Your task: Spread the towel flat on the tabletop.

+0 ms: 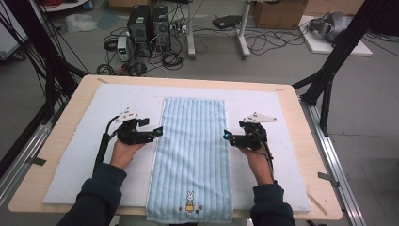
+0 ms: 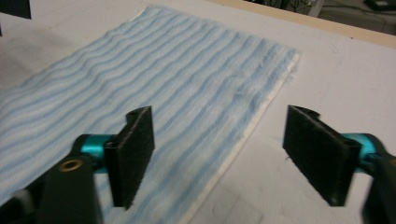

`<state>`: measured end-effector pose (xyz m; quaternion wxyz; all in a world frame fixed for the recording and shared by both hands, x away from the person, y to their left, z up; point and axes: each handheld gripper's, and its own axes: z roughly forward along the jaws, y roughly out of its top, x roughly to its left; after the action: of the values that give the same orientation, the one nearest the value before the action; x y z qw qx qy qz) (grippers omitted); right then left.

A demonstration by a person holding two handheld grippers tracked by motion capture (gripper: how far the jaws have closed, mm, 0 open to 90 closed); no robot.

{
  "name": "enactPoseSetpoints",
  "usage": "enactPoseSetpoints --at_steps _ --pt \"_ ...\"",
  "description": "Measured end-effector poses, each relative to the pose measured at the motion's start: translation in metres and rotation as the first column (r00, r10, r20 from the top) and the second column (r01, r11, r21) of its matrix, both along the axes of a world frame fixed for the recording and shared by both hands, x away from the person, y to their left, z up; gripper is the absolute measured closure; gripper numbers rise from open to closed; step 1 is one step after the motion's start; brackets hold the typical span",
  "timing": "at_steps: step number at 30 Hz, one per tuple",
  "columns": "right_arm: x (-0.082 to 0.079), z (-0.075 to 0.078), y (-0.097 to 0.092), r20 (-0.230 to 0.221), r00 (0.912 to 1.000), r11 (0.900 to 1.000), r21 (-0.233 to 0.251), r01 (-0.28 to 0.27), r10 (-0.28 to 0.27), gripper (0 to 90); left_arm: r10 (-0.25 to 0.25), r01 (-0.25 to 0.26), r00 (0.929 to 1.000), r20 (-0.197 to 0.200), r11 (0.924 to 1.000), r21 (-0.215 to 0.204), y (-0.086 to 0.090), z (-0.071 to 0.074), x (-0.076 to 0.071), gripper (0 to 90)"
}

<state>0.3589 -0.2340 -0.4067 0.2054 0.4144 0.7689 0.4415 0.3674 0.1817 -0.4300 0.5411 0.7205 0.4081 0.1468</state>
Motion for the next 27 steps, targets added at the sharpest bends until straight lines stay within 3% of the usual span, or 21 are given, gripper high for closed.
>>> enactPoseSetpoints --at_steps 3,5,8,11,15,17,22,27 --pt "-0.015 -0.003 -0.003 0.000 1.0000 1.0000 0.007 -0.005 0.005 11.7 -0.039 0.039 0.9992 0.009 0.9992 0.001 0.006 -0.001 -0.014 20.3" --pt "-0.025 -0.006 -0.004 0.014 0.9994 0.9995 0.000 -0.032 0.032 11.7 -0.079 0.079 0.9968 0.017 0.9969 -0.006 0.009 -0.001 -0.023 20.3" --pt "-0.039 -0.009 -0.005 0.041 0.9966 0.9971 -0.029 -0.070 0.071 11.4 -0.099 0.099 0.9945 0.034 0.9951 -0.003 0.011 -0.002 -0.031 20.8" --pt "-0.048 -0.011 -0.005 0.050 0.9953 0.9946 -0.067 -0.079 0.083 11.2 -0.112 0.114 0.9920 0.058 0.9932 -0.025 0.014 0.001 -0.036 20.8" --pt "-0.052 -0.006 -0.007 0.067 0.9959 0.9977 -0.036 -0.058 0.060 11.2 -0.131 0.134 0.9846 0.115 0.9909 -0.013 0.019 0.006 -0.037 20.4" --pt "-0.054 -0.005 -0.009 0.072 0.9958 0.9974 -0.050 -0.052 0.055 11.1 -0.130 0.134 0.9816 0.139 0.9909 -0.017 0.021 0.004 -0.037 17.4" --pt "-0.055 -0.007 -0.016 0.068 0.9974 0.9996 -0.022 -0.020 0.021 11.1 -0.113 0.115 0.9885 0.101 0.9931 -0.022 0.022 0.003 -0.037 18.3" --pt "-0.052 -0.008 -0.014 0.070 0.9972 0.9985 -0.049 -0.023 0.027 11.1 -0.087 0.092 0.9916 0.096 0.9947 -0.047 0.027 0.004 -0.039 18.1"
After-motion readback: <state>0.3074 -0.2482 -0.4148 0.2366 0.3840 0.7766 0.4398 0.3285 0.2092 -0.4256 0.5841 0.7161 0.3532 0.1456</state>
